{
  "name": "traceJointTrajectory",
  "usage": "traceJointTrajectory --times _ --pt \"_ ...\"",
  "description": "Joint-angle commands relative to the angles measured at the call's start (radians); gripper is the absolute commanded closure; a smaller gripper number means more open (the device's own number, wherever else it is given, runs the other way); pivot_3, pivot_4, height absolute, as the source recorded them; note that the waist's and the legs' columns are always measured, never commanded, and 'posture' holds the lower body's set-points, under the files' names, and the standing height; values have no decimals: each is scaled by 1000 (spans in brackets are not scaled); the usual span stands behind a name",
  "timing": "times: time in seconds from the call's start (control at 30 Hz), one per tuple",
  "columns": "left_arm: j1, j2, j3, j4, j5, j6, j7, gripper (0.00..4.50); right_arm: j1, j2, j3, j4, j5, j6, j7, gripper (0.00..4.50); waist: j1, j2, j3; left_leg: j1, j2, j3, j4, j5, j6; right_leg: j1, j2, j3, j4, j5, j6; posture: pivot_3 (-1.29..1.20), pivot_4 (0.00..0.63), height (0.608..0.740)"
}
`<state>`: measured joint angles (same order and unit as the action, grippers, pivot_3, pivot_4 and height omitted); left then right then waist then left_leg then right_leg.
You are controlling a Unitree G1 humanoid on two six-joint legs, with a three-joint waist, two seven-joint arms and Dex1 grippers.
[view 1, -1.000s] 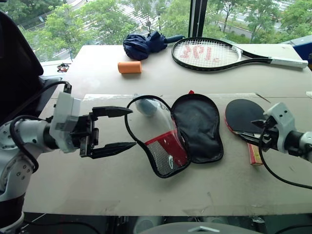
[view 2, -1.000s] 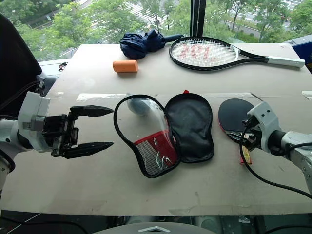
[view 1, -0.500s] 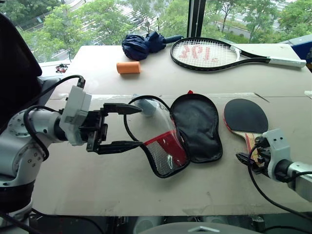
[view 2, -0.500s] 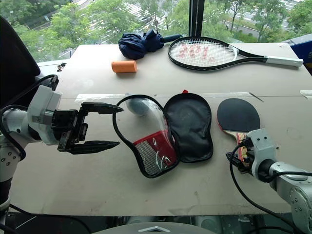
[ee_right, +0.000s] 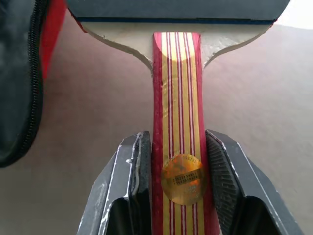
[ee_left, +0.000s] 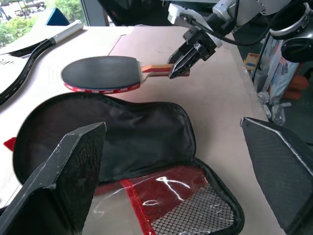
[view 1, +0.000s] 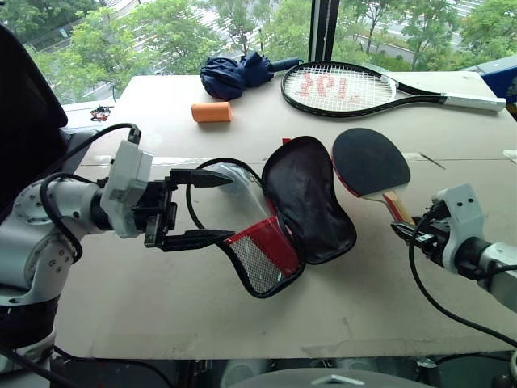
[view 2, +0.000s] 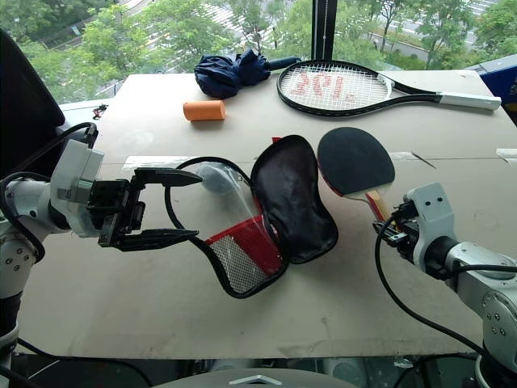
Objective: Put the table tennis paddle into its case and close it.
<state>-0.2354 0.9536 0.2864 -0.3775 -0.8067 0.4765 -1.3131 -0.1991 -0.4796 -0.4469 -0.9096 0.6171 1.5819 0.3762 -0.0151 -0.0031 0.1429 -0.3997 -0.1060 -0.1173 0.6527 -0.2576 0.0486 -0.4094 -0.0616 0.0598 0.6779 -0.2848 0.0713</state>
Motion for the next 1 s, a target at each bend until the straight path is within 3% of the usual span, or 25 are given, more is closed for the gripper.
traceJointTrajectory --times 0.03,0.17,0.3,0.47,0.57,0.7,0.87,1.0 --pt "2 5 23 -2 2 -20 -6 0 -45 33 -8 -62 33 32 -18 3517 6 0 0 0 0 0 0 0 0 0 0 0 0 0 0 0 150 723" --pt "14 6 34 -2 4 -29 -6 0 -63 28 31 -49 9 33 -71 3517 3 0 0 0 0 0 0 0 0 0 -1 -3 0 0 0 0 150 723" --pt "26 7 47 -1 6 -35 -10 0 -66 -53 25 5 -52 21 -96 3517 2 0 0 0 0 0 0 0 0 -1 -1 -3 0 0 0 0 150 723" --pt "45 4 58 2 15 -52 -15 0 -56 -150 2 73 -88 -48 -69 3517 1 0 0 0 0 0 0 0 0 -1 -1 -3 0 0 0 0 150 723" --pt "47 3 57 5 17 -58 -15 0 -89 -154 -12 77 -61 -42 -33 3517 -1 0 0 0 0 1 0 0 0 -1 -1 -3 0 0 0 0 150 723" --pt "50 3 55 12 21 -68 -17 0 -139 -65 25 28 -7 28 -19 3517 -2 0 0 0 0 0 0 0 0 -1 -1 -3 0 0 0 0 150 723" --pt "50 3 56 30 34 -84 -19 0 -146 132 178 19 -51 33 -155 3517 -1 0 0 0 0 0 0 0 0 -1 -1 -3 0 0 0 0 150 723" --pt "49 7 59 45 39 -95 -25 0 -133 221 273 28 -83 32 -214 3517 -1 0 0 0 0 1 0 0 0 -2 -1 -3 1 0 0 0 150 723"
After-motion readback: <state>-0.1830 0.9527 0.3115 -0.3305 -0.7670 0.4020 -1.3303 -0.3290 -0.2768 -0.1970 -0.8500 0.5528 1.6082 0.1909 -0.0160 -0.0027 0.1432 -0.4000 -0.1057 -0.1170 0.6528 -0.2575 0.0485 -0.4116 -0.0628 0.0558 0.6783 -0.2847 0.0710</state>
